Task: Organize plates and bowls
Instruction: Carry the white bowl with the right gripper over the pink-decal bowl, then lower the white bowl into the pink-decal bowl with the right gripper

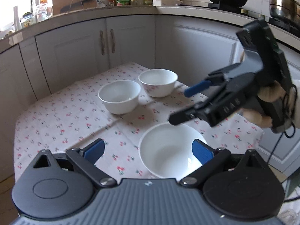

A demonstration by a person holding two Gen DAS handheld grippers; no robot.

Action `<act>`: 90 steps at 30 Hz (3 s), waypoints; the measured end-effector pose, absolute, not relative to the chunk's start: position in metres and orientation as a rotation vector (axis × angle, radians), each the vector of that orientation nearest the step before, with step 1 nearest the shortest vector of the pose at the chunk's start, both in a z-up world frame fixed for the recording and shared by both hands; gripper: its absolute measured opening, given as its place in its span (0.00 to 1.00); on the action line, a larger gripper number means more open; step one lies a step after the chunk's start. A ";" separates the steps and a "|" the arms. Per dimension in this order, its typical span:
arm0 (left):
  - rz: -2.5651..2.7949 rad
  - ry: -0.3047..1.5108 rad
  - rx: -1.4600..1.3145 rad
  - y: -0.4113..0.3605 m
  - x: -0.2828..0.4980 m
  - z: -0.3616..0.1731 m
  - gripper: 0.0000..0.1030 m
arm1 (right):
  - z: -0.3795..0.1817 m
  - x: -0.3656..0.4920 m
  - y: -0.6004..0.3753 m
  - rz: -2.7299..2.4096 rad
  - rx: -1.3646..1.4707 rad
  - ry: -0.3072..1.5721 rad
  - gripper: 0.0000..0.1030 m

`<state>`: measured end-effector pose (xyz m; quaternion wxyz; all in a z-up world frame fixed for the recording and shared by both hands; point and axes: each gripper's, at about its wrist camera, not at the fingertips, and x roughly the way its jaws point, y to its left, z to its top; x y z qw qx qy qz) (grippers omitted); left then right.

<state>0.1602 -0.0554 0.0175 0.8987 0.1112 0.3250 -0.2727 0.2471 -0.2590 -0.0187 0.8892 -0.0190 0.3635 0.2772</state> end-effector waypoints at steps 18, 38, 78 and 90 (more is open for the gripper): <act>-0.490 0.638 0.240 -0.074 0.281 0.010 0.96 | 0.002 0.332 -0.259 0.565 -0.073 0.755 0.97; -0.558 0.751 0.257 -0.092 0.336 -0.040 0.93 | -0.037 0.458 -0.228 0.580 0.029 1.003 0.82; -0.576 0.737 0.285 -0.087 0.309 -0.013 0.84 | -0.012 0.418 -0.220 0.592 0.013 1.006 0.71; -0.574 0.737 0.298 -0.082 0.244 0.016 0.84 | 0.022 0.348 -0.216 0.614 -0.011 0.975 0.71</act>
